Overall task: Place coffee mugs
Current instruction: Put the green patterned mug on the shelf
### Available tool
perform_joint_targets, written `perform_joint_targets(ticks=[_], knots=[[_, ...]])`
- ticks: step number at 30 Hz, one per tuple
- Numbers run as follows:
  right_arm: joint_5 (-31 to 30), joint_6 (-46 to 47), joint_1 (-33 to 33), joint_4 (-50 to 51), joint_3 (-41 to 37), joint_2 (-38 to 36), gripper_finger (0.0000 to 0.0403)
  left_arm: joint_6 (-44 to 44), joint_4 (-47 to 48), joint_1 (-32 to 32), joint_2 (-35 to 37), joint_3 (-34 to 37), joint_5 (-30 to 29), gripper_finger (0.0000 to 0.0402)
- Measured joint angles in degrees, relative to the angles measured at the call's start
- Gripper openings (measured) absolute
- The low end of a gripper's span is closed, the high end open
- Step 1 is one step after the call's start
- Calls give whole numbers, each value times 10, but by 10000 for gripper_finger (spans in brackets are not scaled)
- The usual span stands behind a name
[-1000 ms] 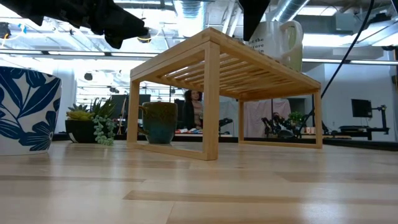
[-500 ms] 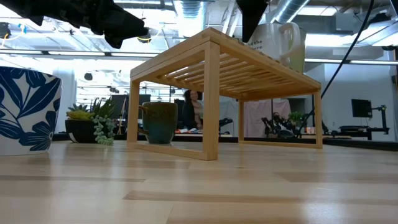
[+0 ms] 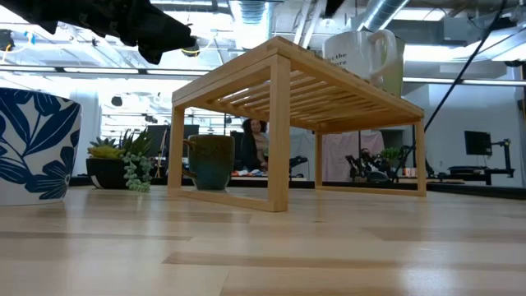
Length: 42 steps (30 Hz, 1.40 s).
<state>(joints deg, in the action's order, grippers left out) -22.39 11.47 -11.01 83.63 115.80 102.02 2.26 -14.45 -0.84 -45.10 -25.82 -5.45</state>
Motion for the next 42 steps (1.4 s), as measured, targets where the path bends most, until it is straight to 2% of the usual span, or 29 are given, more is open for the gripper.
perform_joint_targets(ticks=[5,10,15,17,21,24,26,36,42], knots=[[-1,11,-51,-117,-98,-110,20,0,-6,0,0,0,-6,137],[-46,68,-120,-264,-303,-249,20,-2,-14,0,0,0,-14,137],[-138,108,-186,-455,-513,-366,20,-2,-31,0,0,0,-13,137],[-164,90,-201,-556,-579,-397,20,-2,-36,0,0,0,-13,137],[-165,-14,-204,-750,-671,-425,21,-3,-35,0,0,0,-13,137],[-165,-79,-197,-824,-695,-430,25,-7,-35,0,0,0,-13,137],[-164,-98,-192,-834,-696,-429,30,-12,-35,0,0,0,-13,137],[-163,-105,-191,-833,-696,-429,26,-10,-35,0,0,0,-14,137],[-161,-105,-194,-832,-696,-428,40,-9,-42,0,0,0,-15,137]])
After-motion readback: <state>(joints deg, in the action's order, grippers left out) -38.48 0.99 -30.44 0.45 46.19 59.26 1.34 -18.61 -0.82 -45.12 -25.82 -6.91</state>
